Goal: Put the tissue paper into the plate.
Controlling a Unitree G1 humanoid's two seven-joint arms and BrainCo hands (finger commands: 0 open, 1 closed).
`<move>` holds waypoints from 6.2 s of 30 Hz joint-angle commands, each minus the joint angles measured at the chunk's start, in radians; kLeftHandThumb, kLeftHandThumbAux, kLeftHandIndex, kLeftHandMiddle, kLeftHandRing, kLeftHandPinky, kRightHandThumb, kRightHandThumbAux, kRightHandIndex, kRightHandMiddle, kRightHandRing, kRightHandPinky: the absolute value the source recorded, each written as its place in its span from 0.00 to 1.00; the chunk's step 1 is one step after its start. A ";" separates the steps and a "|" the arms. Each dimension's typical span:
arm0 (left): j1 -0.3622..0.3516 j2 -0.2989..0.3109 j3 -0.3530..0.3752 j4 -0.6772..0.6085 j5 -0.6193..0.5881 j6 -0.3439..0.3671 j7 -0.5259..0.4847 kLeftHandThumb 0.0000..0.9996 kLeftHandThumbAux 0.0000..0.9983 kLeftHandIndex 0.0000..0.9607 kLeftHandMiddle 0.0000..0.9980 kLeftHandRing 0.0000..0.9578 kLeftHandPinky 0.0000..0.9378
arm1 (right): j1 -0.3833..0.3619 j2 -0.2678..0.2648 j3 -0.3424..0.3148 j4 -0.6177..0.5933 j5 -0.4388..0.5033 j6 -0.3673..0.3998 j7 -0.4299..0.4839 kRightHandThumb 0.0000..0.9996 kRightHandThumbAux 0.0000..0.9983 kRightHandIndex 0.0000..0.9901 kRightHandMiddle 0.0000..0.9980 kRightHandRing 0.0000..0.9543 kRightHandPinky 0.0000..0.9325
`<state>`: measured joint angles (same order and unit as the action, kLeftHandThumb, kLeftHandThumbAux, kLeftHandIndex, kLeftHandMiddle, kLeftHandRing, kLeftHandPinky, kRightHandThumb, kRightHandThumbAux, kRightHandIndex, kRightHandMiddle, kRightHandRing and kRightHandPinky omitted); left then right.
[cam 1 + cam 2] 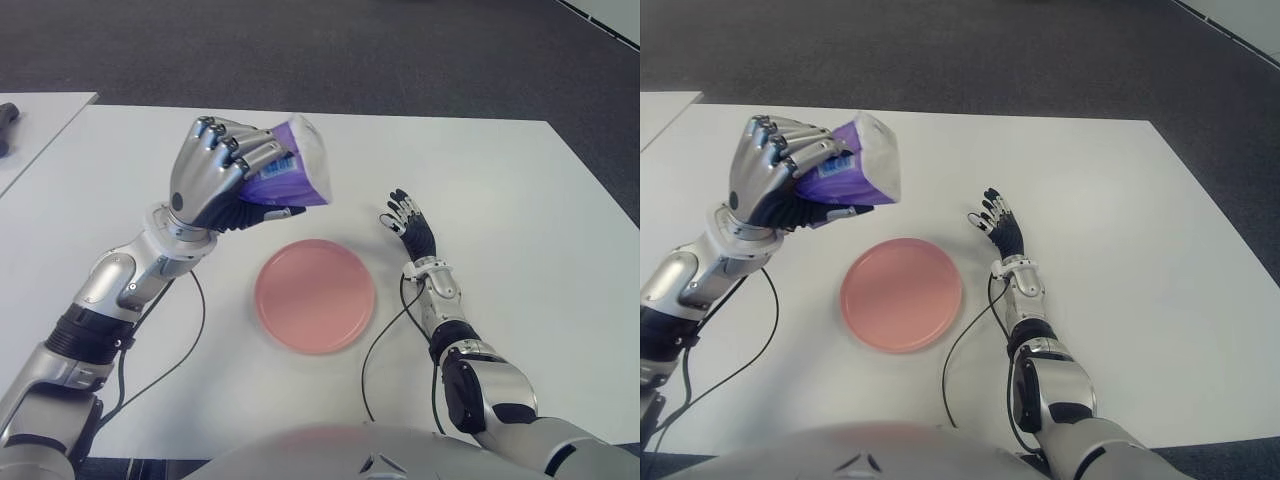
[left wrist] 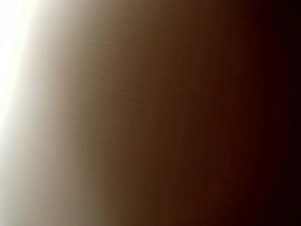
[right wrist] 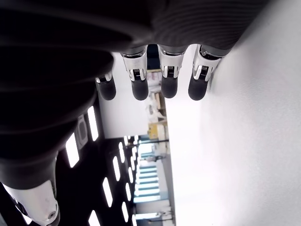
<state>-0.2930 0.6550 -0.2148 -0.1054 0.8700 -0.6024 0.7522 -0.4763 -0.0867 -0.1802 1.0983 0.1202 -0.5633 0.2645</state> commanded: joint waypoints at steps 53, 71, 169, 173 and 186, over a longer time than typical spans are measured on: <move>-0.163 -0.207 -0.518 0.584 0.347 -0.017 -0.148 0.74 0.70 0.46 0.84 0.88 0.92 | 0.070 0.017 0.003 0.052 -0.007 0.055 -0.020 0.10 0.71 0.00 0.00 0.00 0.00; -0.155 -0.174 -0.535 0.538 0.354 0.053 -0.107 0.74 0.70 0.46 0.84 0.89 0.92 | 0.073 0.011 0.001 0.049 -0.004 0.056 -0.013 0.10 0.71 0.00 0.00 0.00 0.00; 0.024 -0.297 -0.144 0.396 -0.261 -0.123 -0.455 0.03 0.34 0.00 0.00 0.00 0.00 | 0.059 0.014 0.001 0.063 -0.007 0.060 -0.021 0.10 0.71 0.00 0.00 0.00 0.00; 0.022 -0.314 -0.128 0.416 -0.299 -0.166 -0.462 0.01 0.36 0.00 0.00 0.00 0.00 | 0.059 0.015 0.002 0.064 -0.007 0.059 -0.021 0.10 0.71 0.00 0.00 0.00 0.00; 0.007 -0.361 -0.091 0.477 -0.491 -0.212 -0.573 0.01 0.39 0.00 0.00 0.00 0.00 | 0.061 0.014 0.002 0.063 -0.007 0.058 -0.020 0.10 0.71 0.00 0.00 0.00 0.00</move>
<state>-0.2848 0.3029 -0.3214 0.3207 0.4317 -0.8123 0.2177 -0.4784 -0.0831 -0.1788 1.1037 0.1190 -0.5683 0.2520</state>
